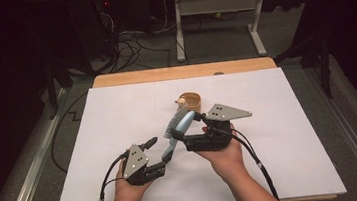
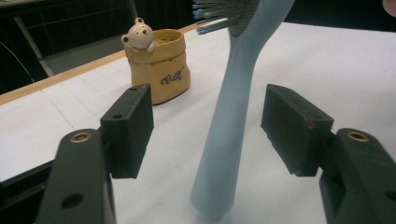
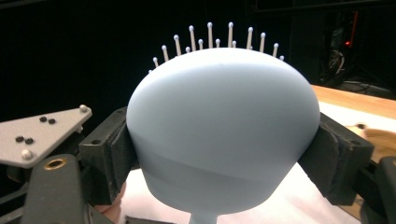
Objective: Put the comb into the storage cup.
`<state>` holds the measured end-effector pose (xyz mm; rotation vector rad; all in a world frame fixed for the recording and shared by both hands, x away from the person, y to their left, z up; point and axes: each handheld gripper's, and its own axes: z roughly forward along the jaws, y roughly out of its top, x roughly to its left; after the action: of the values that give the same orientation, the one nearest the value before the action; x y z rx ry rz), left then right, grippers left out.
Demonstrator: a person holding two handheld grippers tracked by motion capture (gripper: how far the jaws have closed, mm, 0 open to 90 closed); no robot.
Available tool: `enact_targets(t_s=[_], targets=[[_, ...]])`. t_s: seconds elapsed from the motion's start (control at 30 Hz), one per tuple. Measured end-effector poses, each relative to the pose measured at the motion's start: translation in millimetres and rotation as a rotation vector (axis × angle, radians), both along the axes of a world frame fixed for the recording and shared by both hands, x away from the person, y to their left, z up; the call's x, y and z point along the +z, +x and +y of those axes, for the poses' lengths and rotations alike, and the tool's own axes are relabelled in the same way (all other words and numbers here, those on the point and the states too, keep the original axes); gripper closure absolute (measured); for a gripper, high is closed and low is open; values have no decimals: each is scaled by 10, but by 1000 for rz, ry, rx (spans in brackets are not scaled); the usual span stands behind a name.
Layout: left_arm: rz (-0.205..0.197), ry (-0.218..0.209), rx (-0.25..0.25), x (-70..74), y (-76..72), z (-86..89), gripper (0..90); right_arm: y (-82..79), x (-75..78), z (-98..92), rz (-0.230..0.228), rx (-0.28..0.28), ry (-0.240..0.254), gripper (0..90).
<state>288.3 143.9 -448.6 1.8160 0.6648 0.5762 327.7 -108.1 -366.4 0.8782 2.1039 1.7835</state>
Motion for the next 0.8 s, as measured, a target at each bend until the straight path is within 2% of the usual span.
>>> enact_targets(t_s=[0.1, 0.17, 0.23, 0.33, 0.47, 0.63, 0.8], targets=[[4, -10, -11, -1, 11, 33, 352, 0, 7, -36, -7, -12, -7, 207], [12, -13, -10, -3, 44, 52, 324, 2, 11, -60, -12, -19, -9, 207], [37, -25, -10, -4, 84, 85, 283, 5, 17, -91, -14, -26, -14, 207], [44, -23, 6, 4, 118, 145, 251, 7, 24, -121, -20, -33, -28, 207], [68, -37, 11, 31, 167, 289, 205, 9, 42, -167, -25, -46, -34, 207], [78, -46, 33, 8, 172, 470, 156, 21, 68, -241, -34, -67, -43, 207], [64, -56, 51, -44, 163, 553, 133, 42, 75, -286, -39, -79, -48, 207]])
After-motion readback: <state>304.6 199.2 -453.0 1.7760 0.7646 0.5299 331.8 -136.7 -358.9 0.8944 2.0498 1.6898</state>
